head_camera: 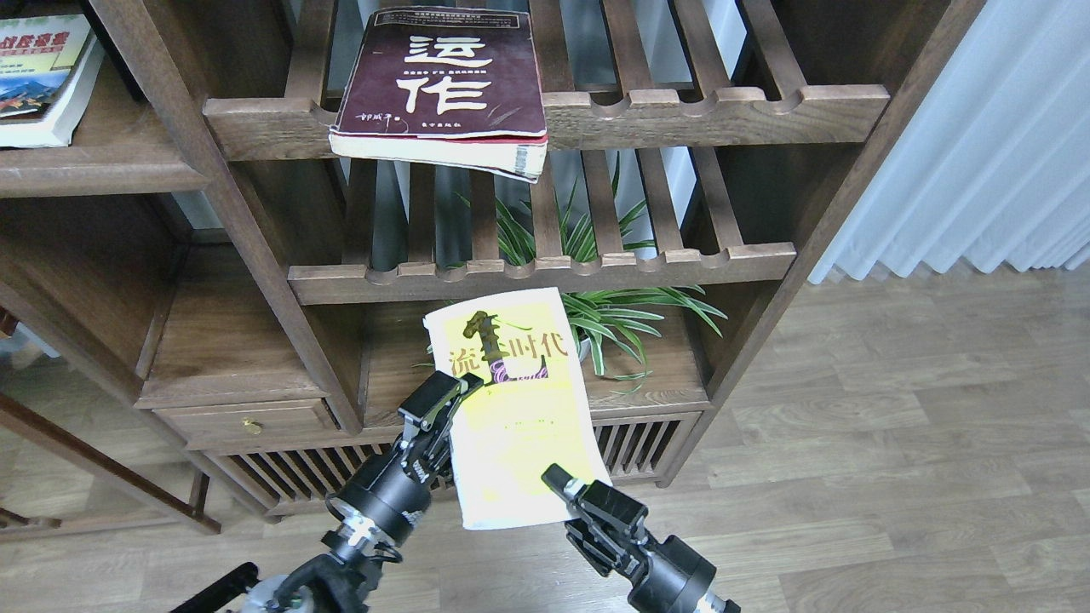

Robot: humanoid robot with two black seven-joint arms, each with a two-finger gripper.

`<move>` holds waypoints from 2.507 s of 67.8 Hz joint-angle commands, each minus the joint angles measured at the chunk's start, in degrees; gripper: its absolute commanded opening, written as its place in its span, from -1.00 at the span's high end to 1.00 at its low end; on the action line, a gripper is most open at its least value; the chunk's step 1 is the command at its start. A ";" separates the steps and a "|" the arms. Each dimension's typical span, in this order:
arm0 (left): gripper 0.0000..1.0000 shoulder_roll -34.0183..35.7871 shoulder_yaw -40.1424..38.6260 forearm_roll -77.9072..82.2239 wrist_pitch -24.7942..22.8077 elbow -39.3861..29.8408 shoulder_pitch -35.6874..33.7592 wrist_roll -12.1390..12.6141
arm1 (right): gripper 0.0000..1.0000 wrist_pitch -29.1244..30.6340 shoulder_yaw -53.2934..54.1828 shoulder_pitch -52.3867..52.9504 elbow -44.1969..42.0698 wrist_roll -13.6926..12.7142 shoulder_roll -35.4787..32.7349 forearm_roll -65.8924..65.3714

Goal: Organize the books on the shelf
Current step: 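Carry the yellow-green book with the left gripper toward the side shelf, then place the yellow-green book on the side shelf with the left gripper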

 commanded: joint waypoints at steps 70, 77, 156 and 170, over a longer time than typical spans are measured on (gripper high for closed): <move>0.98 63.56 -21.09 0.78 0.00 -11.45 2.10 8.38 | -1.00 0.01 -2.15 4.91 -9.38 0.03 0.01 -0.39; 0.98 64.80 -25.30 0.60 0.00 -9.44 2.10 8.38 | -1.00 0.01 -2.15 5.08 -10.08 0.03 0.01 -0.39; 0.99 67.08 -14.51 1.13 0.00 8.67 -31.81 11.72 | -1.00 0.01 -1.97 6.31 -10.61 0.03 0.01 -1.18; 0.99 62.78 -0.97 1.40 0.00 12.89 -48.87 13.74 | -1.00 0.01 -1.88 6.23 -10.61 0.03 0.01 -1.27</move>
